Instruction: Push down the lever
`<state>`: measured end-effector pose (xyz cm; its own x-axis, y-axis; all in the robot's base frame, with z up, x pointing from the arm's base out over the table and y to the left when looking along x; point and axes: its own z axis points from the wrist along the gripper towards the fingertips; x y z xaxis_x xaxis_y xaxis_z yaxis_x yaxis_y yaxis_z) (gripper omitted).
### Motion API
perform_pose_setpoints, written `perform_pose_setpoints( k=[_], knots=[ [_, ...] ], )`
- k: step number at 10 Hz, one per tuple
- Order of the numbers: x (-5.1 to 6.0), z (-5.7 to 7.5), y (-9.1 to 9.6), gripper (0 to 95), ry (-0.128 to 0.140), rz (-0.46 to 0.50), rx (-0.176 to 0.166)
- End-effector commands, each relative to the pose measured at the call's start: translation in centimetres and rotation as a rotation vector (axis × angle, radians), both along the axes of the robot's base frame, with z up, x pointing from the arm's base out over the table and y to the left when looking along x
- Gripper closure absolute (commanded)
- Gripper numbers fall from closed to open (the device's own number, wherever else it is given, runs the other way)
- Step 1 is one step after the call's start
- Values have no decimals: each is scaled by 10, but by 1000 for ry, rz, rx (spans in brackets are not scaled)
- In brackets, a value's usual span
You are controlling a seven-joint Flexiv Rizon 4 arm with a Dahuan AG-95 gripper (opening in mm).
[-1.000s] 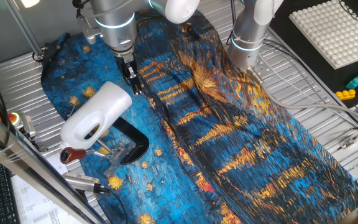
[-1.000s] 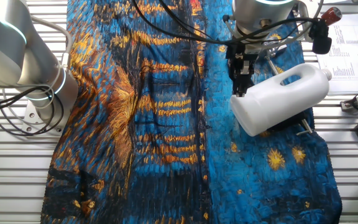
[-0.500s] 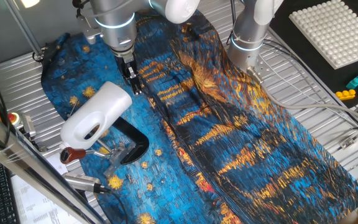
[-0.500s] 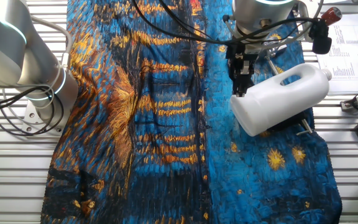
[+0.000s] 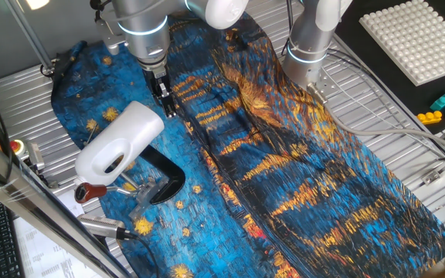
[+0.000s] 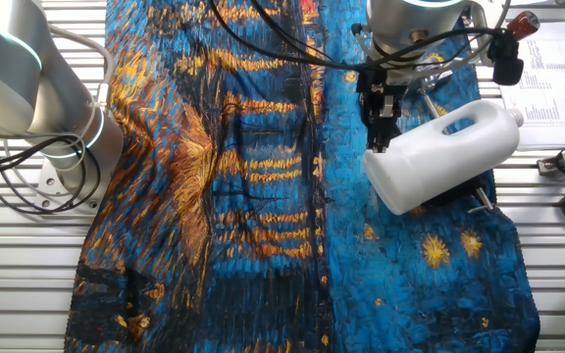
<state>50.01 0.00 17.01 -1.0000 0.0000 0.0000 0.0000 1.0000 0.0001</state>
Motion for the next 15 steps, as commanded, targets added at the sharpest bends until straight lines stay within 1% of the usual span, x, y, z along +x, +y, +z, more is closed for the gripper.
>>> perform_pose_setpoints(
  k=[1,3,8,10,11,12,13,14,15],
  knots=[
    [0,0,0,950,-20,134,13],
    [-1,2,1,950,-10,135,11],
    [-2,5,2,950,-10,144,12],
    [-1,8,3,950,-3,147,12],
    [3,15,5,950,0,133,10],
    [6,21,7,950,14,133,6],
    [10,34,13,950,42,133,-4],
    [13,41,17,950,58,130,-10],
    [19,50,24,950,62,131,-26]
  ],
)
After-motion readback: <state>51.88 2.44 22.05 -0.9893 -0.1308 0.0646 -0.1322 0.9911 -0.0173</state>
